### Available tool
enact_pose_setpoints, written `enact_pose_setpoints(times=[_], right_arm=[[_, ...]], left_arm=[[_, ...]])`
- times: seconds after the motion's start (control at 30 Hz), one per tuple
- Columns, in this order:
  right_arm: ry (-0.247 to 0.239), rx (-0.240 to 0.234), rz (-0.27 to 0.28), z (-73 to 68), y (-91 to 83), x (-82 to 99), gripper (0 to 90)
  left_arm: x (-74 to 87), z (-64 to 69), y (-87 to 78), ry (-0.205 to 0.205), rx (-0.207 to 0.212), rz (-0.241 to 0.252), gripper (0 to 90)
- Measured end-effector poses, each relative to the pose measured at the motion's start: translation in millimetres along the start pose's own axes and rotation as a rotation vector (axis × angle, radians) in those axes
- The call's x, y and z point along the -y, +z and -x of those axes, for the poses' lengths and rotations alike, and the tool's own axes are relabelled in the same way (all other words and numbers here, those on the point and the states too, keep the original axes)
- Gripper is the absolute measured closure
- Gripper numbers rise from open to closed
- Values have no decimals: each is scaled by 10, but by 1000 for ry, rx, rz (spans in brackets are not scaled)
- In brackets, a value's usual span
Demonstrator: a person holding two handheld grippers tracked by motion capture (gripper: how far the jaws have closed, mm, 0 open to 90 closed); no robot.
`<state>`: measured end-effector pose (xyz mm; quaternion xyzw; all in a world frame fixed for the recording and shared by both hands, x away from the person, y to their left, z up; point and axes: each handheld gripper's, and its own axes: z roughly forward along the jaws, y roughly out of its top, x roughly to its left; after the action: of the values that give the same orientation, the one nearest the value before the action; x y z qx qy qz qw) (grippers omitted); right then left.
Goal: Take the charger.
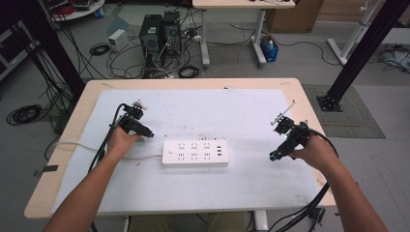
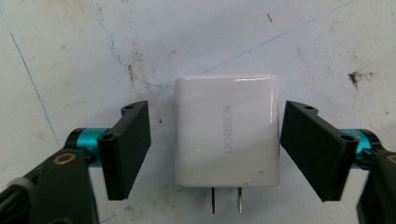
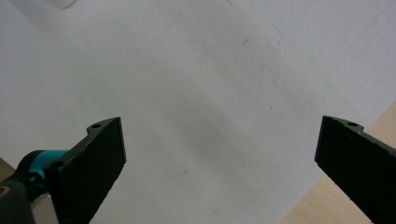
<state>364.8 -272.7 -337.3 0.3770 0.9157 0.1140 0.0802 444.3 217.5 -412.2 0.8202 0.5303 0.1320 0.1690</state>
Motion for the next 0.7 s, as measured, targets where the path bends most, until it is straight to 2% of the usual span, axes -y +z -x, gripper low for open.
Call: enact_pose_setpoints(times=[0.1,0.13,0.27,0.33,0.47,0.7], right_arm=[[2,-1,-1,-1,6,-5,12],[-1,-2,0,0,9,-8,12],[5,0,2,1,7,-4,12],[3,-1,4,13,3,13,12],[12,-1,7,22,-3,39,12],[15,2,10,19,-12,57,12]], left_arm=[[5,-5,8,0,2,-3,285],[10,-8,10,1,2,1,321],[12,-18,22,-11,7,-5,321],[12,-11,27,-8,26,1,366],[11,0,26,-3,26,4,415],[21,-3,21,-2,30,6,424]])
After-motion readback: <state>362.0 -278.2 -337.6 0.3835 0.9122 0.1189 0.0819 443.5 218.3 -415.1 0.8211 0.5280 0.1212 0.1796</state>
